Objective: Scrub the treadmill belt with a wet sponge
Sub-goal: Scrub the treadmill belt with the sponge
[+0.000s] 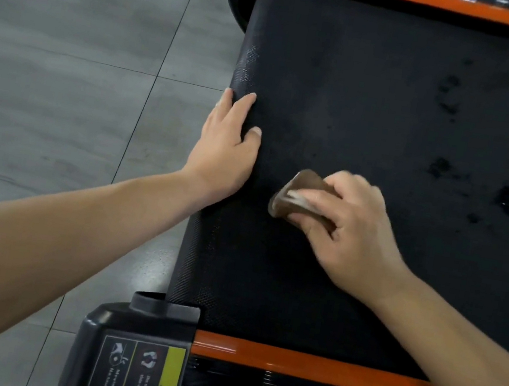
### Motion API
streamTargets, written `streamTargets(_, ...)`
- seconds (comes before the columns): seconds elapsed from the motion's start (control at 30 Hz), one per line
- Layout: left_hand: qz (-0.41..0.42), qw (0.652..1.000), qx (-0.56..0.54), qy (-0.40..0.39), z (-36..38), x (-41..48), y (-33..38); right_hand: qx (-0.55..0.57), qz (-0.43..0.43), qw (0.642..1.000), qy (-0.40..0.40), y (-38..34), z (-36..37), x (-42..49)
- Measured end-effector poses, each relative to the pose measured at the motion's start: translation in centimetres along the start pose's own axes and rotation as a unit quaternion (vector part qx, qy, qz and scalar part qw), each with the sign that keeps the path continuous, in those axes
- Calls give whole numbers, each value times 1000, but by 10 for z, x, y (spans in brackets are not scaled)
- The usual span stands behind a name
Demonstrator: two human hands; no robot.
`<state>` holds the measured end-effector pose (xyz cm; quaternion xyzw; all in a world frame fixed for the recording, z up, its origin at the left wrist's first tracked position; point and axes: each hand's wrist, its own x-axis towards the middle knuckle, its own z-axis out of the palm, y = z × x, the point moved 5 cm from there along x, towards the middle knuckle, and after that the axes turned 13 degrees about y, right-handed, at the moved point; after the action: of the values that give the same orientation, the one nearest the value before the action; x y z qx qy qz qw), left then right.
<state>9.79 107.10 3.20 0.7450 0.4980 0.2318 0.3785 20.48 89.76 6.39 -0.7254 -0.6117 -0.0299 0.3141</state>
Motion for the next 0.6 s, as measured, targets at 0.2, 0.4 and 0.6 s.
streamTargets(0.2, 2, 1000, 5, -1, -1, -3, 1, 78, -106, 983, -125, -22, -13, -42)
streamTargets(0.4, 8, 1000, 25, -3, -1, -4, 4, -40, 76, 994, 70, 39, -4, 27)
streamTargets(0.6, 8, 999, 32, -5, -1, -4, 7, 5, -28, 999, -22, 20, 0, 24)
